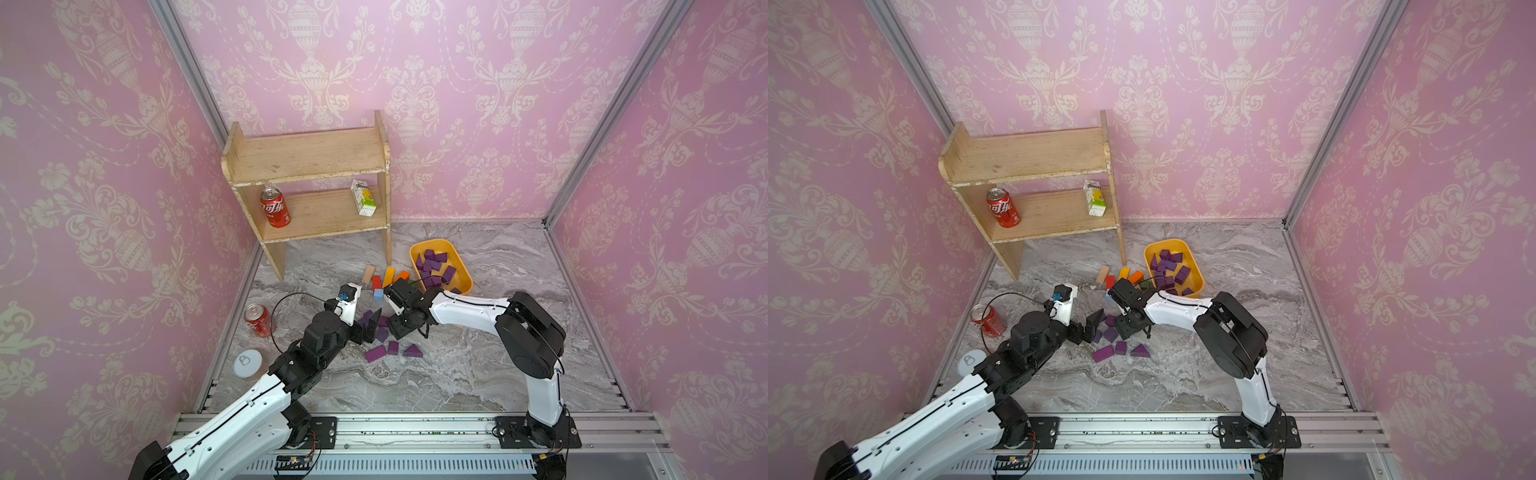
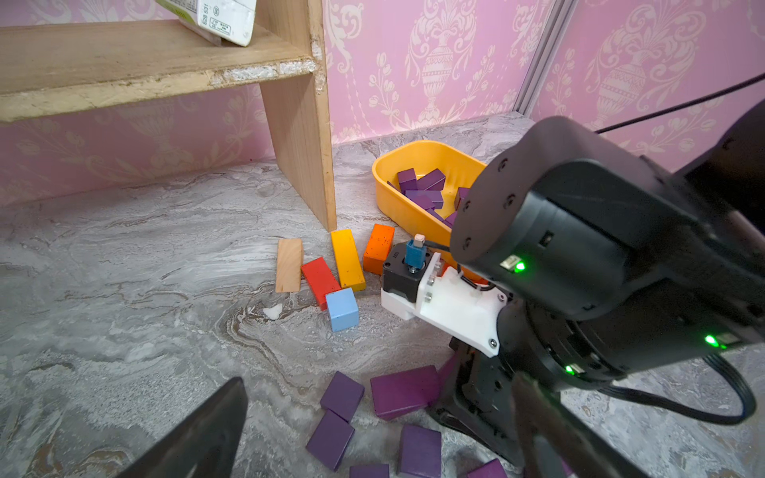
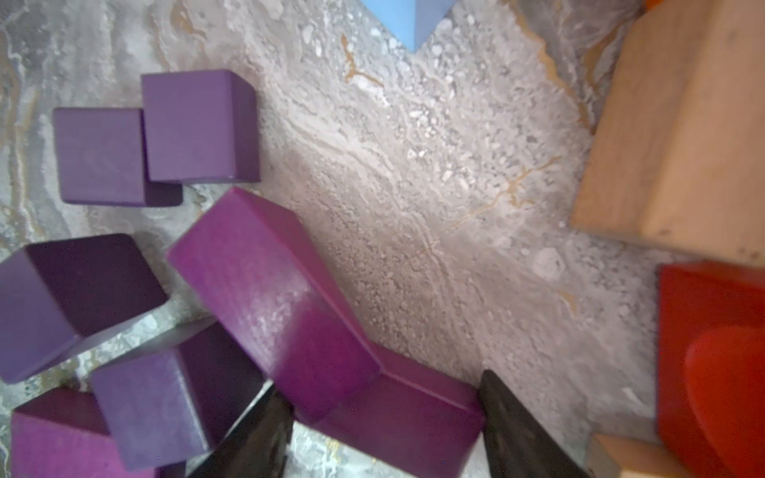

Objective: Pick purple bricks into the storage bin
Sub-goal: Pick up the building block from the center of the board.

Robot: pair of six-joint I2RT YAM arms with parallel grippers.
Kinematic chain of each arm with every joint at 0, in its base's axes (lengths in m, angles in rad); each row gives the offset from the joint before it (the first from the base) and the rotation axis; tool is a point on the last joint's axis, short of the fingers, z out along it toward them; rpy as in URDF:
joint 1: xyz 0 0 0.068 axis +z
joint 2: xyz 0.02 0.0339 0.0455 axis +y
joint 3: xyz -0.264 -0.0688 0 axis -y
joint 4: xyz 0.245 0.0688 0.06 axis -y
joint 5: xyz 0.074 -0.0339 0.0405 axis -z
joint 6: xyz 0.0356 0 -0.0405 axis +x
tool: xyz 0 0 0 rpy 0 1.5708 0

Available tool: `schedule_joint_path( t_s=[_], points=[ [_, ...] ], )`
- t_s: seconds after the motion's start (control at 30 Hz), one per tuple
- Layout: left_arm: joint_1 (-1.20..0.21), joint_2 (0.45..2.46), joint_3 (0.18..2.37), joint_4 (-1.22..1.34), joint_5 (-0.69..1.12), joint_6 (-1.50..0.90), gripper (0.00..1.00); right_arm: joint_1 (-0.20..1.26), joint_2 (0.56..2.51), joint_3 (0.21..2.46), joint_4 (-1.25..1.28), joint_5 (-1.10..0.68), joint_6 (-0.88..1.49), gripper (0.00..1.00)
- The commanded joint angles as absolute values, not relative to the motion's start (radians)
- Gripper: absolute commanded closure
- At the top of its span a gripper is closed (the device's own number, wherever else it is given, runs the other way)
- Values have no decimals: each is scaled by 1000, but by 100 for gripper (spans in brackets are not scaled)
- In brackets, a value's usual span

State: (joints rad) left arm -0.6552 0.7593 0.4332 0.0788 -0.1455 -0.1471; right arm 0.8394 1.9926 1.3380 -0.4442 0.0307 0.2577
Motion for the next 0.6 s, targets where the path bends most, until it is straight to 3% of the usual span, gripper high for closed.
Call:
schedule_joint_path(
  t_s=[0.0,0.1,0.3,0.57],
  points=[
    [-645,755,461,57,-167,-130,1,835,2030,1343,-485,61,273,37],
    [-645,755,465,48,-168,-126,1,832,2026,1337,-480,61,276,39],
    [-645,758,464,50,-163,-124,1,831,2016,1328,-499,92,283,32],
    [-645,760,462,54,-155,-115,1,831,2024,1329,-526,122,291,33]
  ],
)
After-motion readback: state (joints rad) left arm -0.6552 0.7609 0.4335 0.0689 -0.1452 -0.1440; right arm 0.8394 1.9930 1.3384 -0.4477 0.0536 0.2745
